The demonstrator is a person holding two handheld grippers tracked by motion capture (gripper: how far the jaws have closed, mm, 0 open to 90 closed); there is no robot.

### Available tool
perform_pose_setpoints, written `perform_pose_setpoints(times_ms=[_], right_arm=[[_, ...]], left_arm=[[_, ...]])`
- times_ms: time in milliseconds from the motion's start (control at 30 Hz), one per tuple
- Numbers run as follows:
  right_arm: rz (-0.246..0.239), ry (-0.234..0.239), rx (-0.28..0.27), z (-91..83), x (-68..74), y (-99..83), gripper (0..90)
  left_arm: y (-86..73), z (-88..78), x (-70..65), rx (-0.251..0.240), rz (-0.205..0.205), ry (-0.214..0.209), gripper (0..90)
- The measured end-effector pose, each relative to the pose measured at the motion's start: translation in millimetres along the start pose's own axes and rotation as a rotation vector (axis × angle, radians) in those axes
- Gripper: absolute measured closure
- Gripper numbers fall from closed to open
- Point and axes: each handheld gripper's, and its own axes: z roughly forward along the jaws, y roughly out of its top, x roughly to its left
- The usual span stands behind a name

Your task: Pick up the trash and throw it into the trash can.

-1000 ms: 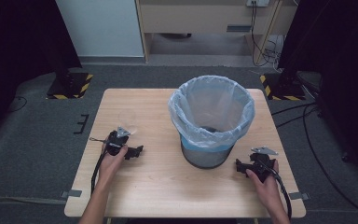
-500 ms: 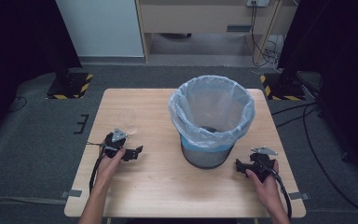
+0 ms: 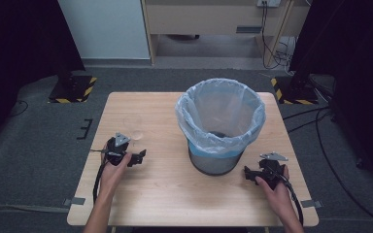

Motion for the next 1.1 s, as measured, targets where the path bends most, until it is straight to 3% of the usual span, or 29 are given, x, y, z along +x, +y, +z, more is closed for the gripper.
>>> perform_pose_setpoints(times_ms=[200, 400, 500, 633, 700, 900, 1033, 1100], right_arm=[[-0.005, 0.003, 0.001, -0.7, 0.0, -0.7, 0.6], [-0.004, 0.001, 0.001, -0.8, 0.2, -0.7, 0.6], [-0.004, 0.001, 0.001, -0.8, 0.2, -0.6, 0.6], [-0.004, 0.001, 0.001, -0.8, 0.2, -0.7, 0.6], [-0.004, 0.001, 0.001, -0.8, 0.2, -0.7, 0.6], [-0.002, 0.0, 0.001, -0.9, 0.4, -0.8, 0.6], [-0.002, 0.0, 0.001, -0.9, 0.4, -0.8, 0.6], [-0.002, -0.001, 0.001, -0.9, 0.4, -0.8, 0.6]], left_arm=[[9.4, -12.2, 3.4, -0.037, -0.01, -0.038, 1.8], [13.5, -10.6, 17.1, -0.014, -0.009, 0.009, 2.2], [16.7, -8.7, 20.1, -0.02, -0.006, 0.012, 2.5], [26.7, -1.0, 25.9, -0.036, 0.006, 0.016, 2.3], [32.1, 10.2, 32.8, -0.032, -0.018, 0.01, 2.6], [37.5, 30.8, 43.3, -0.026, -0.034, 0.02, 3.6], [42.9, 37.3, 43.1, -0.055, 0.014, 0.045, 4.9], [44.1, 39.0, 44.4, -0.062, 0.014, 0.048, 5.3]])
